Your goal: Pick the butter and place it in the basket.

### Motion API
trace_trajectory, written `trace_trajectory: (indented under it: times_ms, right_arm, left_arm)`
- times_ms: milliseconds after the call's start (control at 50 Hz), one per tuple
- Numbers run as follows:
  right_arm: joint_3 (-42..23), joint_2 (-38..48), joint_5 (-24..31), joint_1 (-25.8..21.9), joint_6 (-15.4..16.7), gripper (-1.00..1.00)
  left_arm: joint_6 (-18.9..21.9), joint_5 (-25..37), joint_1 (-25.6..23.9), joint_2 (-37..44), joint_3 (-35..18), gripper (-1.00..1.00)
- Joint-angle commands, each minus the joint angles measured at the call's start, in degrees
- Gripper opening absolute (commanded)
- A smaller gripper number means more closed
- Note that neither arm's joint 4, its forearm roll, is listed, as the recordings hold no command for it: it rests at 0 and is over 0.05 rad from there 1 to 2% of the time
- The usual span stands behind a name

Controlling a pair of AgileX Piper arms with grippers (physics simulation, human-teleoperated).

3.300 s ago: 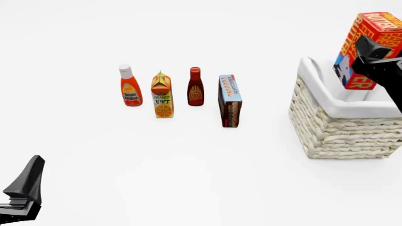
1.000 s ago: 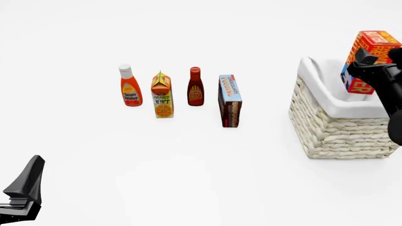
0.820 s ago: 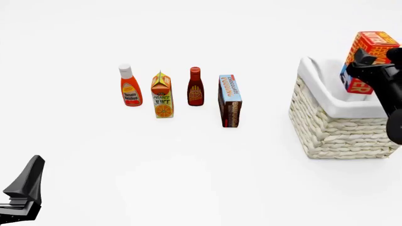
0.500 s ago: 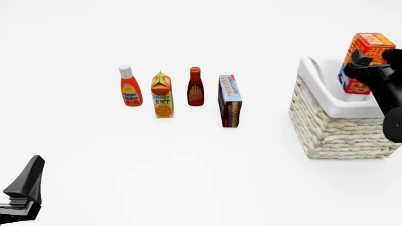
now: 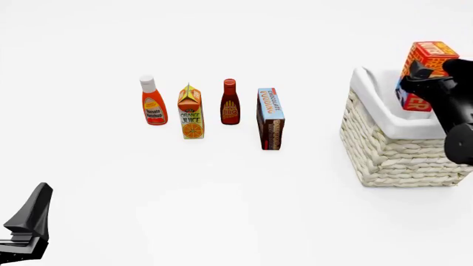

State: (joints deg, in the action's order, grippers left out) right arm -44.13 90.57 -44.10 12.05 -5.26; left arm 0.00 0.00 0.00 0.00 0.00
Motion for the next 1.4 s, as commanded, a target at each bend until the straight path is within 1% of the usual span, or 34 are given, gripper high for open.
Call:
trace_trajectory:
  times_ms: [20,200,220,280,700,860,940,1020,1040,1300,1360,1400]
  right_arm:
    - [-1.6,1.2,-0.8,0.2,-0.9,-1.0]
    - [-2.1,2.7,-0.6,1.2,-1.1,-1.0]
    - [-1.9,2.4,-0.9,1.5,-1.0,1.0]
    - [-1.7,2.0,-0.6,1.6,-1.5,1.0]
    - [-0.6,-0.8,0.0,1.4,-1.7,1.0]
    - [0.4,-4.2,1.6,1.2,-1.9,1.0]
    - [1.4,-7.7,3.3,0.3,-2.3,1.0]
    - [3.1,-11.8,5.0,-1.4,-2.0,1.0]
    - [3.8,-13.3,5.7,-2.4,-1.6,1.0]
    - [11.5,-28.8,12.8,-5.5,-0.9,1.0]
    - [13.6,-32.4,14.5,-7.0,-0.4,1.0]
    - [14.7,-34.8,16.0,-7.7,-0.7,1.0]
  left_arm:
    - [0.0,0.0,0.0,0.0,0.0,1.0]
    - [0.0,0.0,0.0,0.0,0.0,1.0]
    - [0.0,0.0,0.0,0.0,0.0,1.0]
    - [0.0,0.0,0.0,0.0,0.0,1.0]
    - [0.0,0.0,0.0,0.0,0.0,1.0]
    - [0.0,0.0,0.0,0.0,0.0,1.0]
    - [0.0,0.0,0.0,0.0,0.0,1.0]
    - [0.0,0.0,0.0,0.0,0.0,1.0]
    - [0.0,0.0,0.0,0.0,0.0,1.0]
    - [0.0,0.0,0.0,0.0,0.0,1.0]
    - [0.0,0.0,0.0,0.0,0.0,1.0]
    - [0.0,0.0,0.0,0.0,0.0,1.0]
